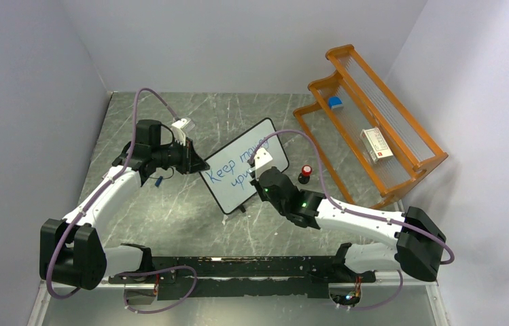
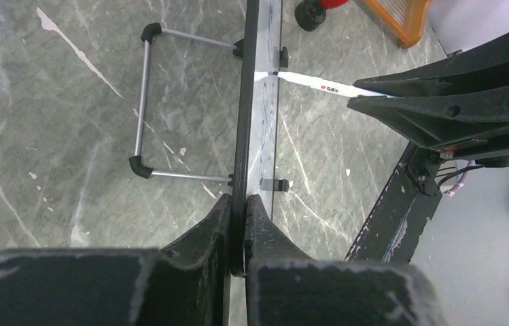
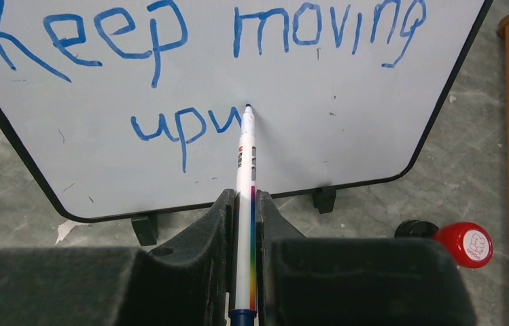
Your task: Write a sentence on the whiteboard
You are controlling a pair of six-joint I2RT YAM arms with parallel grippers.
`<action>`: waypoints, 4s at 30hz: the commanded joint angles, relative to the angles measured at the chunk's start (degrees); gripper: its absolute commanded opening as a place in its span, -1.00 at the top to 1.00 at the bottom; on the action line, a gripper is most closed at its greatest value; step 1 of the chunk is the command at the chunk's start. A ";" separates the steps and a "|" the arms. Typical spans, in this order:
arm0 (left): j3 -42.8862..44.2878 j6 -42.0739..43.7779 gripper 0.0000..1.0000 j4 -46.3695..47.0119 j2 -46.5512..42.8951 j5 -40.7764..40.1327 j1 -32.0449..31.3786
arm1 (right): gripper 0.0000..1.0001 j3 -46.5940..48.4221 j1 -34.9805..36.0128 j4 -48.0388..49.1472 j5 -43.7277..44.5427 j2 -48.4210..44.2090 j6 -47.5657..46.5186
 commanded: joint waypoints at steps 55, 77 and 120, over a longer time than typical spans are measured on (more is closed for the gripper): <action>-0.91 3.55 0.90 -4.87 2.96 -9.14 -0.25 | 1.00 -1.31 -3.41 1.62 -4.30 -2.29 0.38; -0.91 3.57 0.90 -4.82 3.00 -9.00 -0.25 | 1.00 -1.80 -3.45 -0.50 -1.80 0.06 1.76; -0.94 3.55 0.90 -4.97 2.78 -9.29 -0.25 | 1.00 -1.46 -4.49 3.10 -1.74 0.25 1.21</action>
